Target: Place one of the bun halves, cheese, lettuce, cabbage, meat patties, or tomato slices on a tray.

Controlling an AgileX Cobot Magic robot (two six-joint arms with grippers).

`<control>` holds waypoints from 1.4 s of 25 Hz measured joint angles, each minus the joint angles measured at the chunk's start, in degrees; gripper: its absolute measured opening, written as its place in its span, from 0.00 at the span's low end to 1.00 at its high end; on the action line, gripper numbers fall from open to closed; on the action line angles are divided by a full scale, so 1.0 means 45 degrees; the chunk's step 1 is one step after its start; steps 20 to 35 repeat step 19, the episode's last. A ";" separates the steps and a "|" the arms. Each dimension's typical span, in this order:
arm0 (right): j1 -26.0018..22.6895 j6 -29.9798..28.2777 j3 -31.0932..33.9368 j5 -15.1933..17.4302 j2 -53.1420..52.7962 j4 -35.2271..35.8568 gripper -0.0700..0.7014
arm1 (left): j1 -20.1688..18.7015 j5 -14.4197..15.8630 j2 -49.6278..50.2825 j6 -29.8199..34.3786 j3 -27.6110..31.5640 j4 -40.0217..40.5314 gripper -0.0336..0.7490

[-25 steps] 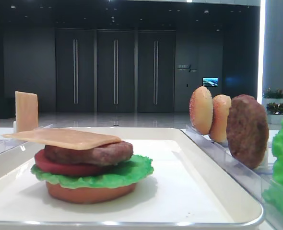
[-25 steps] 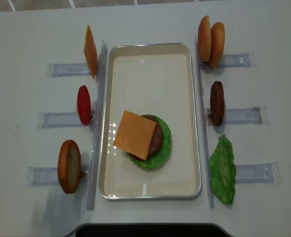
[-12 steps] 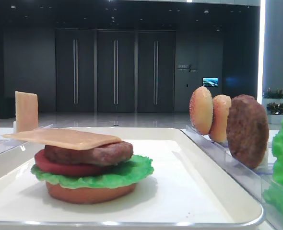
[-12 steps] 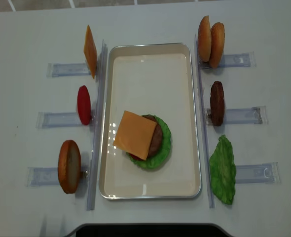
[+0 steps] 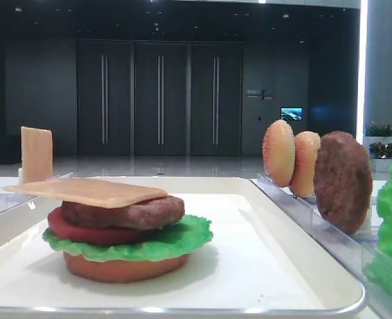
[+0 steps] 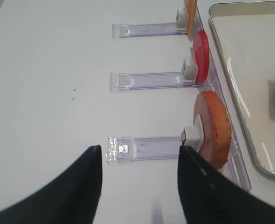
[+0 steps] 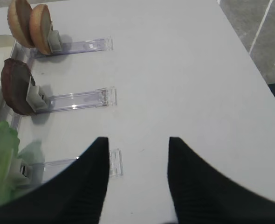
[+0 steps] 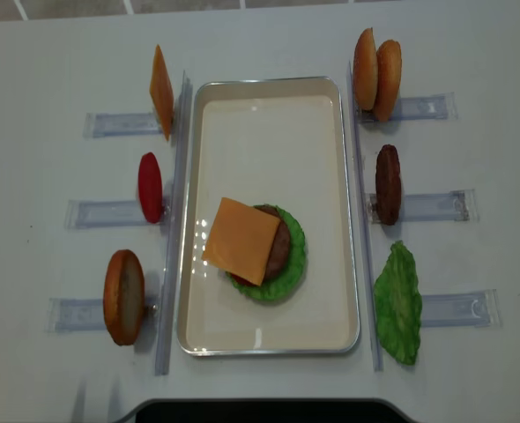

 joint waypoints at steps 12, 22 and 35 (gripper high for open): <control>0.0000 -0.0010 0.0000 0.0000 0.0000 0.0000 0.47 | 0.0000 -0.0206 0.0000 0.0000 0.0041 -0.0056 0.55; 0.0000 -0.0010 0.0000 0.0000 0.0000 0.0000 0.47 | 0.0000 -0.0221 0.0000 0.0000 0.0053 -0.0066 0.55; 0.0000 -0.0010 0.0000 0.0000 0.0000 0.0000 0.47 | 0.0000 -0.0221 0.0000 0.0000 0.0053 -0.0066 0.55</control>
